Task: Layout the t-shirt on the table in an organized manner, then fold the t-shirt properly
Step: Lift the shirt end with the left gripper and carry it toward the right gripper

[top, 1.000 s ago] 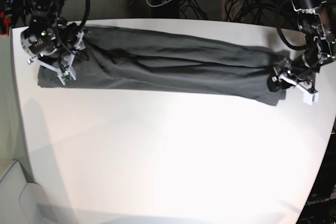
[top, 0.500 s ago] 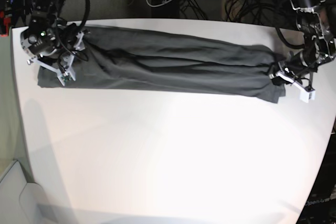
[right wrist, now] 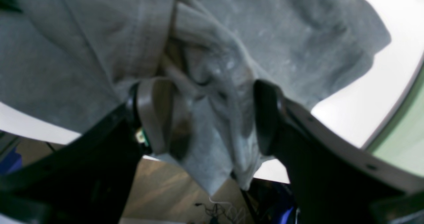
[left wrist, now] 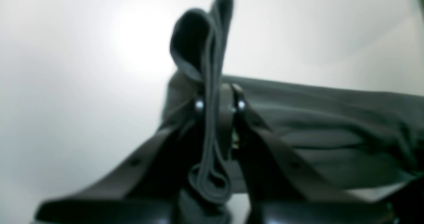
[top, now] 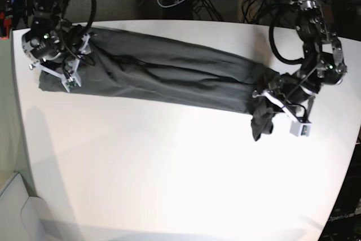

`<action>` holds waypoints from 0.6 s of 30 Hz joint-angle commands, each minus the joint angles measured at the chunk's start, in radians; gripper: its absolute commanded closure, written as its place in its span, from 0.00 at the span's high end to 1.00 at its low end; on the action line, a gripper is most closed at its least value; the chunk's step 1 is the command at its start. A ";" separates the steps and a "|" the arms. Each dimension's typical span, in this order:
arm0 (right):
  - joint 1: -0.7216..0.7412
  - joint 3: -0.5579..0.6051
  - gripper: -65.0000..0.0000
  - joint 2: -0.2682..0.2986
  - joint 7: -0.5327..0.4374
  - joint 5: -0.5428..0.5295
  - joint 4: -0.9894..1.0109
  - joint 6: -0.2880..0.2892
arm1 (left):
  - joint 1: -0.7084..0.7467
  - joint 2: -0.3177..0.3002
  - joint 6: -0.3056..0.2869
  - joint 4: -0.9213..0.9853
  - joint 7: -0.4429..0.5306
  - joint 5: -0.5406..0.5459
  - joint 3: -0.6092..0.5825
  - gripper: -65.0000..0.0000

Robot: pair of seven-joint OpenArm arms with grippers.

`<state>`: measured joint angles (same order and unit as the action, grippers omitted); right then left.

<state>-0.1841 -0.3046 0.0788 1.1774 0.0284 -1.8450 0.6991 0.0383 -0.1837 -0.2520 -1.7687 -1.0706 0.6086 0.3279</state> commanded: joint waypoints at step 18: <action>0.034 -0.006 0.59 0.048 0.000 -0.002 -0.017 -0.001 | 0.007 0.134 0.345 -0.099 0.020 -0.048 -0.413 0.00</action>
<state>-0.1593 -0.3065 0.1158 1.1851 0.0288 -1.8454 0.6994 0.0570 -0.0544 0.0837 -1.8519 -1.0599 0.5419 -0.0875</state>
